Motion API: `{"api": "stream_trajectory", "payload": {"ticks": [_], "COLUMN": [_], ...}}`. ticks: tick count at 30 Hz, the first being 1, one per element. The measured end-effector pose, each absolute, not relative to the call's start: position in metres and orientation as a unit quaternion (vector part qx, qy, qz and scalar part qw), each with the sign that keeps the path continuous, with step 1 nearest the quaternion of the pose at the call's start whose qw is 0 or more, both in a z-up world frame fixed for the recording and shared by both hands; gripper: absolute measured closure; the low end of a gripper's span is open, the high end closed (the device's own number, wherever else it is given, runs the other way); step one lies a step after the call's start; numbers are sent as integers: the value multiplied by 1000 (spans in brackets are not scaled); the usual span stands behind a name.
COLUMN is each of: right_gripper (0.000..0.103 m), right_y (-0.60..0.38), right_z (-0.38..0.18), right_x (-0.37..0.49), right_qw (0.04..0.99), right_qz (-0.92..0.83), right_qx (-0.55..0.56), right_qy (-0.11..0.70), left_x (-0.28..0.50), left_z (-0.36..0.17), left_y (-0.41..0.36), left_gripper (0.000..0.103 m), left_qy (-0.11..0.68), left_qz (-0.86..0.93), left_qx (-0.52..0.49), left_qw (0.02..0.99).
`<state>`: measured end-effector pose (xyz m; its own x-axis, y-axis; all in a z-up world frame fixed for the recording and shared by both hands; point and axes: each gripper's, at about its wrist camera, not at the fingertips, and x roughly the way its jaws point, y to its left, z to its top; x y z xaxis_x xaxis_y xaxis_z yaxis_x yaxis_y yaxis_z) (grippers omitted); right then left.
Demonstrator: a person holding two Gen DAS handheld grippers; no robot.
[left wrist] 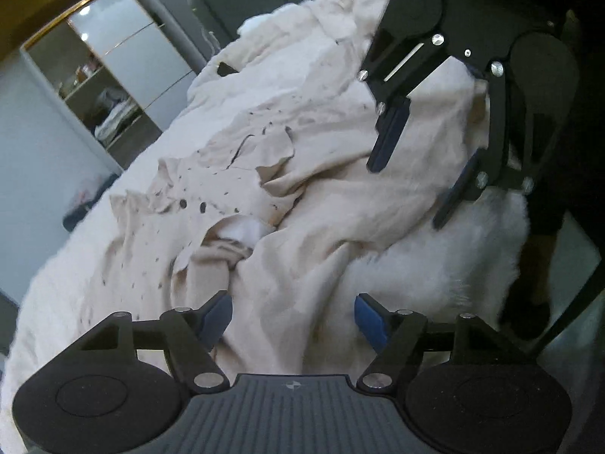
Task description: Fold clothes
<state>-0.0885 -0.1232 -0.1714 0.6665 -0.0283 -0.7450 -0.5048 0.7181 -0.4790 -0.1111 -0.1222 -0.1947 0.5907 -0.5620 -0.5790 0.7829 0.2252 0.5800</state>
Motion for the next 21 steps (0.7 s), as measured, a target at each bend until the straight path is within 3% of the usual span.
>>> {"api": "stream_trajectory", "payload": {"ticks": [1,3,6,12,18,21], "right_gripper": [79,89,96,98,98,96], "right_y": [-120,-112,-104,-105,-127,-141], "right_z": [-174,-181,-188,-173,-158,-149], "right_x": [-87,-87,-95,-125,-144,-144], "right_qw": [841,838,834,861,828,834], "right_qz": [127,80,55,139,322,326], "right_qx": [-368,-417,-462,-421,-305,-283], "right_qy": [377,344,297,247,342,342], "left_x": [-112,-112,-112,-127,-145,-146], "left_z": [-196,-196,-199,-186,-173,-171], "left_y": [-128,-125,-124,-101,-72,-59], "left_gripper": [48,71,97,99,99,98], "left_qy": [110,91,53,38,74,70], "left_qz": [-425,-407,-375,-424,-501,-494], "left_qx": [456,459,469,442,430,431], "left_qw": [774,784,798,790,747,752]}}
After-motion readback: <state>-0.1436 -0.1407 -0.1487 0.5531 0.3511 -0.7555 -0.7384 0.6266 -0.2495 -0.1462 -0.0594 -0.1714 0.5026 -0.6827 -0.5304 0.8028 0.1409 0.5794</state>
